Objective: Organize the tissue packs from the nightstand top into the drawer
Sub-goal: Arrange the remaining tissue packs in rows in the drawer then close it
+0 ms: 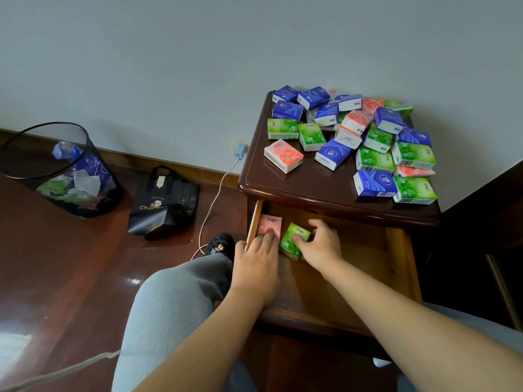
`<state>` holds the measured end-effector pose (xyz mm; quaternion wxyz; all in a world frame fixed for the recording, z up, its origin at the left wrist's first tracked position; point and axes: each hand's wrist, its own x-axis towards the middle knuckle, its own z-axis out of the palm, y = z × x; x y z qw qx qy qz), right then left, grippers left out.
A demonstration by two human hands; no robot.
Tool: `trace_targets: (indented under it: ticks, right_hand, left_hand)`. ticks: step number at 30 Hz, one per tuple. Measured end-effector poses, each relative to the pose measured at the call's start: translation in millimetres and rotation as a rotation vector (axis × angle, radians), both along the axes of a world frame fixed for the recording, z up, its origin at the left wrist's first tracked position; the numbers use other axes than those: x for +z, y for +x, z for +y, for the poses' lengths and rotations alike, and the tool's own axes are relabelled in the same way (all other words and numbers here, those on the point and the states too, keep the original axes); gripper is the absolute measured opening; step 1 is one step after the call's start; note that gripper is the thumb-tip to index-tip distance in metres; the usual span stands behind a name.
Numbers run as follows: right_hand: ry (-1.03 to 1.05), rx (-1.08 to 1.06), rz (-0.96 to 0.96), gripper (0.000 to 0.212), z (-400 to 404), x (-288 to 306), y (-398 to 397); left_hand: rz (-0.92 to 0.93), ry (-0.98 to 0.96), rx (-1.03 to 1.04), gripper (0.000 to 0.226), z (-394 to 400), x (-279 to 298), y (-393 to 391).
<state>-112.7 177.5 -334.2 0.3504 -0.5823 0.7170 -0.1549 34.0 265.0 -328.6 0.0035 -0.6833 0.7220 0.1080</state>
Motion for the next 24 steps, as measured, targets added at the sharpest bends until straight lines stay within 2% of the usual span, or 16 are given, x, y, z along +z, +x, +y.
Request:
trace_targets:
  ticks: [6, 10, 16, 24]
  right_hand:
    - [-0.031, -0.026, -0.083, 0.05, -5, -1, 10]
    - [-0.055, -0.017, -0.134, 0.052, -10, -1, 15]
    - [-0.069, -0.022, -0.091, 0.047, -12, -5, 17]
    - [-0.077, -0.037, -0.091, 0.051, -13, -7, 17]
  left_hand:
    - [-0.005, 0.013, 0.006, 0.079, -1, -3, 0]
    - [-0.014, 0.004, 0.002, 0.078, 0, -5, 0]
    - [-0.015, 0.017, 0.009, 0.08, 0, -5, 0]
    - [-0.037, 0.04, 0.0, 0.084, 0, -2, 0]
